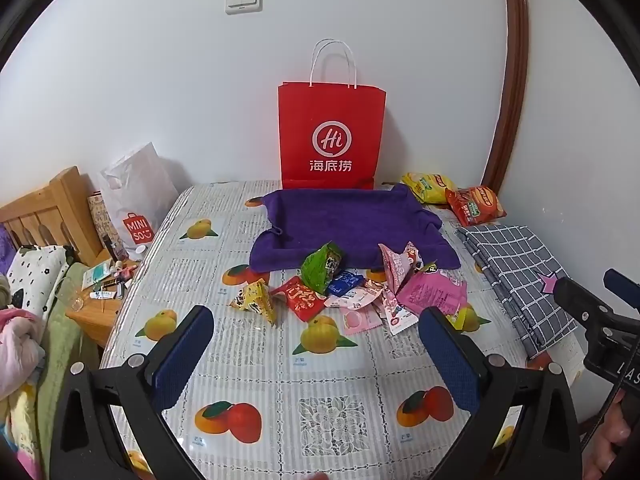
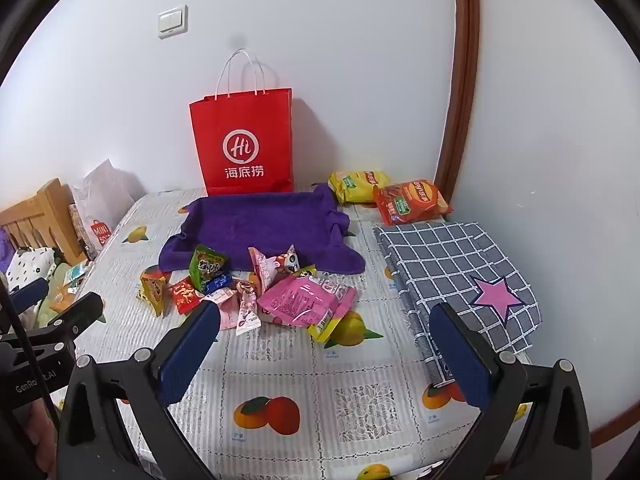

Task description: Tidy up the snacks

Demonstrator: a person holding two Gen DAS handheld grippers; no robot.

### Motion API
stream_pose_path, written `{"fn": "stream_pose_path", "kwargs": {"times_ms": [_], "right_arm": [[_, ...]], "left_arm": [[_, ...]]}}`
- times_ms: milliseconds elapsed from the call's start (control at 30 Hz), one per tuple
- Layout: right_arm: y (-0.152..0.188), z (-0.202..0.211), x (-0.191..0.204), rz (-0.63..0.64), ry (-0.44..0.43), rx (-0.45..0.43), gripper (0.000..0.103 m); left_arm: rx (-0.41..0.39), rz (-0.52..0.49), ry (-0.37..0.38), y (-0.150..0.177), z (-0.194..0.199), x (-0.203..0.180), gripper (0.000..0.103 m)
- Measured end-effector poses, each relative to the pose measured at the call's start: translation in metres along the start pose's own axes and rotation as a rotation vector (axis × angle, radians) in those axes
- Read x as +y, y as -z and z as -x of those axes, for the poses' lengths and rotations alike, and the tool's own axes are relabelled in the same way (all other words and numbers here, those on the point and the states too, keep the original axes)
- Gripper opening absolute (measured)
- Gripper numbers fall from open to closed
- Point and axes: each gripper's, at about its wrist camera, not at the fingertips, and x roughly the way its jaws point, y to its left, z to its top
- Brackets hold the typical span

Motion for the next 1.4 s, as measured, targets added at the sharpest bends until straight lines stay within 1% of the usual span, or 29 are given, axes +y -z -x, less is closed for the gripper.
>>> {"fn": "stream_pose_path", "kwargs": {"times_ms": [167,367,433,633,1067,1400], "right_arm": [[0.000,0.001,-0.001,-0.006,0.007,0.000,0.103],[-0.005,0.011,0.006,0.001,0.005,-0.003,0.103],[-0.001,0.006,-0.001,-0.008,-0.007,-0.006,0.103],[0.000,0.006,-0.006,-0.021,-0.018,-0.007,0.103],[0.000,0.008,-0.012,-0.044,-0.013,-0.012,0.103],[0.001,0.009,-0.013,-0.040,-0.017,-0.017,0.103]], "left_arm": [[-0.003,-0.001,0.021,-0.002,-0.003,0.002,0.103],[-0.026,-0.004,0.018,-0.009,0.001,0.003,0.103],[-0.041,-0.014,0.019,-0.005,0.008,-0.001,0.103],[-0.046,-0.016,0.019,-0.003,0.010,-0.001,0.103],[-0.040,-0.021,0.026,-0.007,0.010,-0.004,0.103],[-0.040,-0.022,0.021,-0.005,0.009,-0.008,0.103]]}}
